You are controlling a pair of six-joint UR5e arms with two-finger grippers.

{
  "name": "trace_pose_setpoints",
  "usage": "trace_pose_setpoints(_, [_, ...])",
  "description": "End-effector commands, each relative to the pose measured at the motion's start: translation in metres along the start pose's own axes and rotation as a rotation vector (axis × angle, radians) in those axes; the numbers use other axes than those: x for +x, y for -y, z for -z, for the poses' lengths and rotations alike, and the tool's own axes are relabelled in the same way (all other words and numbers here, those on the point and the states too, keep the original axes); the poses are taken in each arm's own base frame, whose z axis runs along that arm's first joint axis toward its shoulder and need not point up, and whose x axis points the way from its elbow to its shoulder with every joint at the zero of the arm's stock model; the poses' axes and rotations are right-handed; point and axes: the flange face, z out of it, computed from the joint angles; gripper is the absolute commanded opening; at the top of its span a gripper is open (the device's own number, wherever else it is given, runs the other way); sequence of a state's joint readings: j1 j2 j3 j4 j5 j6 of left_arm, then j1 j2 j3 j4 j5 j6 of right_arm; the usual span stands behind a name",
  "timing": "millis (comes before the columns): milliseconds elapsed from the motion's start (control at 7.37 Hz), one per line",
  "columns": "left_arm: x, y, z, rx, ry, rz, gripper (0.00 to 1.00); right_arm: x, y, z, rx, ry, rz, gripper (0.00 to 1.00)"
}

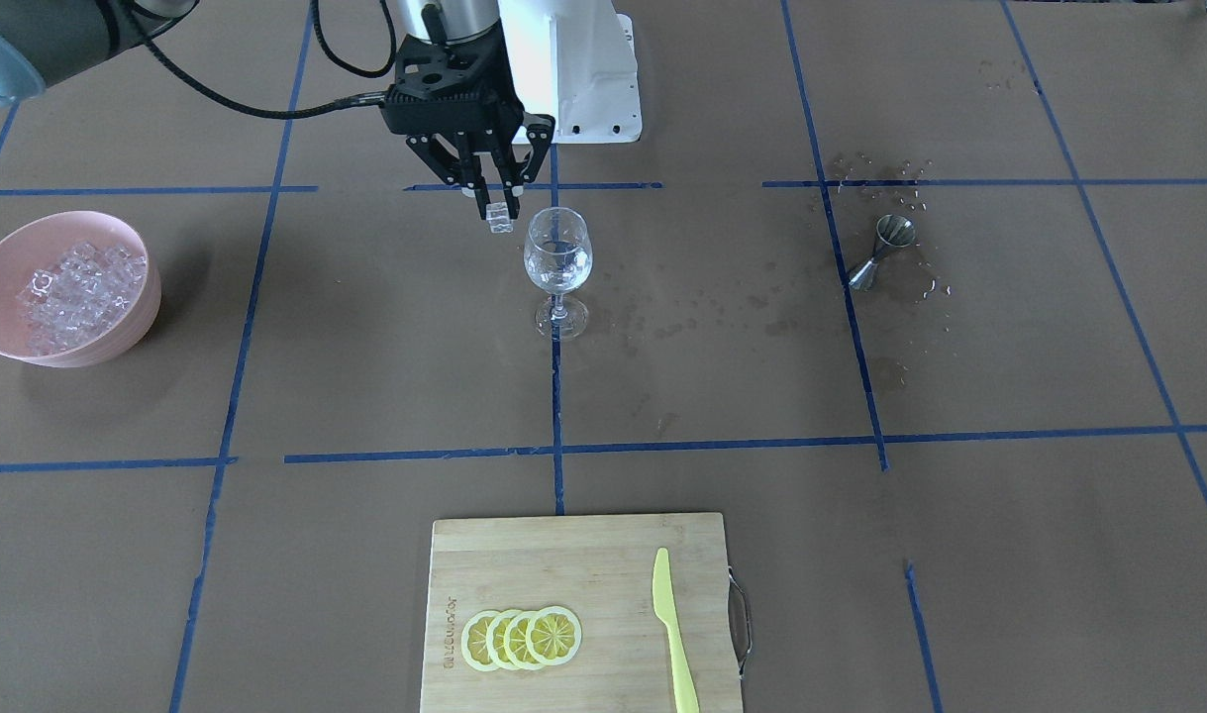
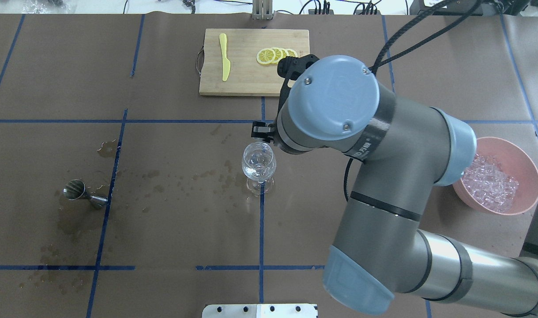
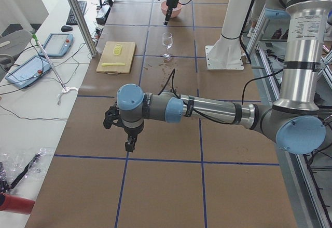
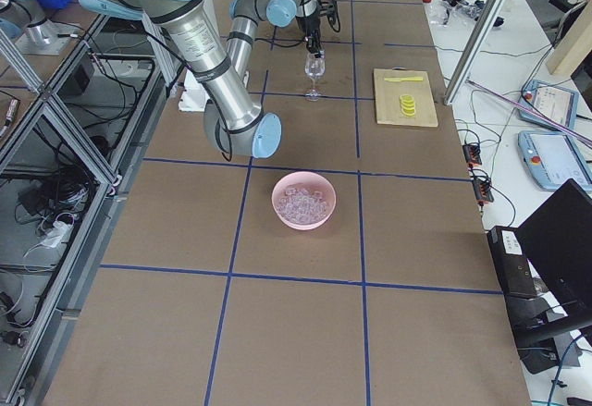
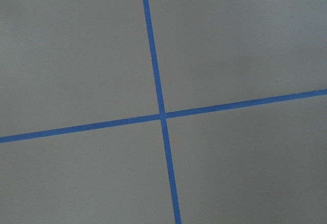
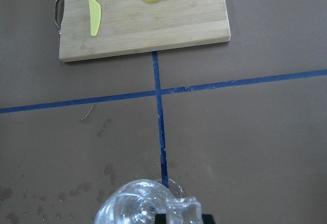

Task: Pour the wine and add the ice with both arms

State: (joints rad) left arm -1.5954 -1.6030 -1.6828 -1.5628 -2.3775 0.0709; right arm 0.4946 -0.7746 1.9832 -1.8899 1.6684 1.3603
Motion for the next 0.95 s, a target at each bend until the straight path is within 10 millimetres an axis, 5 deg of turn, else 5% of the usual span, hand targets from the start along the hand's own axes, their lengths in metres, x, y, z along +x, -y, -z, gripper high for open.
trace_pose_setpoints(0, [0.000,0.000,0.000,-0.001,0.000,0.000,1.00,-0.033,-0.008,-0.013,-0.006,-0.045,-0.014,0.04])
trace_pose_setpoints(271, [0.000,0.000,-0.001,-0.002,-0.001,-0.001,1.00,-0.043,-0.018,-0.023,-0.001,-0.061,-0.003,0.19])
trace_pose_setpoints(407, [0.000,0.000,-0.001,-0.003,-0.001,0.000,1.00,-0.045,-0.020,-0.028,-0.007,-0.071,0.000,0.40])
trace_pose_setpoints(543, [0.000,0.000,-0.001,-0.003,-0.001,0.000,1.00,-0.045,-0.023,-0.030,-0.010,-0.072,0.002,0.84])
trace_pose_setpoints(679, [0.000,0.000,-0.001,-0.003,-0.001,0.000,1.00,-0.045,-0.024,-0.029,-0.007,-0.073,0.005,1.00])
trace_pose_setpoints(814, [0.000,0.000,-0.001,-0.004,-0.001,0.001,1.00,-0.046,-0.025,-0.029,-0.007,-0.070,0.006,1.00])
